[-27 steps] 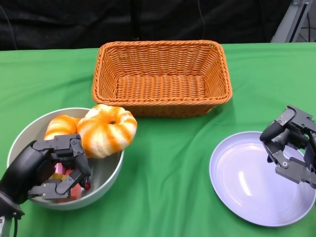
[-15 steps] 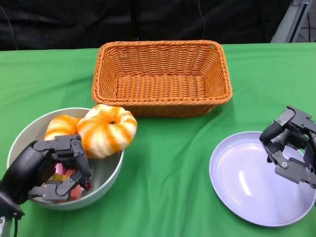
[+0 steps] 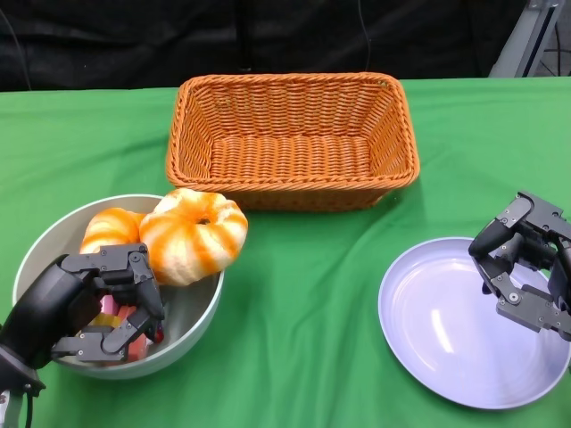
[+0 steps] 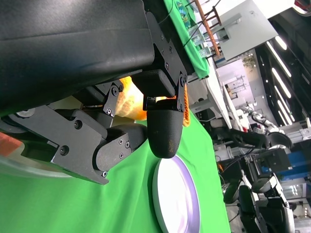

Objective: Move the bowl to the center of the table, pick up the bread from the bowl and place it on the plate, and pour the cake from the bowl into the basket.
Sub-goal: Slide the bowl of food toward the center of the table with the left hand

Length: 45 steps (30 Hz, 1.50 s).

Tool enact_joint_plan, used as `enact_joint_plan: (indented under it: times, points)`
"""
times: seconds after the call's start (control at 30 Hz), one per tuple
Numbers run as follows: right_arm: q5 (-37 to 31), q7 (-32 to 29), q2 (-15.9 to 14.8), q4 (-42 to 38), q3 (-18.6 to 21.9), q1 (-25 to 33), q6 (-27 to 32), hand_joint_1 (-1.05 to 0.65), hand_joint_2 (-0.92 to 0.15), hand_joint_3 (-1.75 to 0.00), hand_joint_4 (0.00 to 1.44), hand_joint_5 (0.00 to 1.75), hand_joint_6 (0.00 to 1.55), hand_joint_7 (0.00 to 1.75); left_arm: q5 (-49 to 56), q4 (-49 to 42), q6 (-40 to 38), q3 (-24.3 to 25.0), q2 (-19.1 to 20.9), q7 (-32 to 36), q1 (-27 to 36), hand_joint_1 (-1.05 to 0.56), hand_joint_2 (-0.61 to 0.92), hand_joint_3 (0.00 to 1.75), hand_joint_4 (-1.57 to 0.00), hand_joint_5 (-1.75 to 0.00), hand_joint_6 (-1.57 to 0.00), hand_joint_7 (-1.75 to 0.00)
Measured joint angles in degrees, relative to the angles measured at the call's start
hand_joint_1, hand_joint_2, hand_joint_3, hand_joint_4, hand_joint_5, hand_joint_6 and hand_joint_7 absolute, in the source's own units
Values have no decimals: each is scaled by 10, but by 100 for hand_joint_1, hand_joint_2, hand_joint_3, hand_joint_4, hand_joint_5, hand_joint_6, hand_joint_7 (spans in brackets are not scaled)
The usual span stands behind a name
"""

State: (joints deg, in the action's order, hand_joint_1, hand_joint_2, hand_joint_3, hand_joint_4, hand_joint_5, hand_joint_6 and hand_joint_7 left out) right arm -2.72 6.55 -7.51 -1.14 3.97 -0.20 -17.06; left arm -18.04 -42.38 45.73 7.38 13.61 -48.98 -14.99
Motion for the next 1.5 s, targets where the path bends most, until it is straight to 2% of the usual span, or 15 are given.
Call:
enact_joint_plan:
  times: [0.37,0.47,0.57,0.6,0.63,0.73,0.8,0.9,1.0,1.07,1.17,1.3,1.33,1.43,1.5]
  points:
    - [-3,-4,0,0,-1,0,-1,-11,-75,-66,69,175,59,150,0,-7,6,0,1,0,-5,-10,64,96,-78,-158,-78,-133]
    - [-3,-4,0,-1,-1,0,-4,-10,-75,-67,69,175,59,150,-1,-8,7,1,1,0,-7,-10,64,92,-80,-152,-81,-125]
    - [-3,-5,0,0,-2,0,-4,-11,-74,-67,69,175,59,150,-13,-5,2,4,7,-18,-9,-18,69,66,-88,-116,-95,-73]
    - [-3,-5,0,-1,-2,0,-4,-11,-74,-67,69,175,59,150,-24,-1,-8,5,13,-34,-11,-28,75,50,-88,-89,-96,-40]
    - [-3,-5,0,0,-2,-1,-4,-11,-75,-67,68,175,59,150,-36,5,-30,6,23,-57,-14,-34,83,35,-88,-68,-95,-22]
    - [-3,-5,0,-1,-2,-2,-4,-10,-74,-67,68,175,59,150,-69,29,-156,0,75,-146,-26,-53,91,17,-87,-31,-84,-2]
    - [-3,-5,0,-4,-2,-2,-5,-10,-74,-67,68,174,59,149,-72,43,-228,-4,115,-194,-37,-58,92,13,-90,-23,-84,-1]
    - [-3,-6,0,-8,-2,-6,-5,-11,-74,-67,69,174,60,149,-62,71,-295,-14,165,-233,-48,-49,92,9,-101,-20,-86,-1]
    - [-3,-6,0,-11,-2,-9,-8,-11,-74,-67,68,173,61,148,-26,98,-335,-32,207,-244,-49,-47,92,11,-98,-15,-84,0]
    - [-3,-6,0,-15,-2,-11,-11,-11,-74,-67,68,172,61,147,-13,109,-345,-38,220,-245,-49,-48,92,11,-97,-14,-83,0]
    - [-2,-6,0,-21,-2,-14,-18,-12,-74,-68,69,173,61,147,-11,110,-355,-39,223,-271,-51,-53,92,15,-93,-11,-74,0]
    - [-2,-6,0,-27,-2,-14,-21,-12,-74,-68,69,173,61,147,-27,95,-361,-38,223,-319,-62,-54,92,16,-93,-10,-71,0]
    - [-2,-6,0,-27,-2,-14,-22,-11,-74,-67,68,174,60,148,-44,80,-379,-26,217,-332,-69,-65,92,17,-91,-9,-68,0]
    - [-2,-6,0,-27,-2,-14,-22,-11,-76,-66,67,174,59,149,-154,5,-479,56,188,-358,-95,-74,92,23,-91,-7,-66,0]
    - [-2,-6,0,-26,-2,-14,-20,-10,-76,-65,67,175,58,150,-217,-24,-536,116,164,-335,-111,-76,92,25,-89,-5,-67,-1]
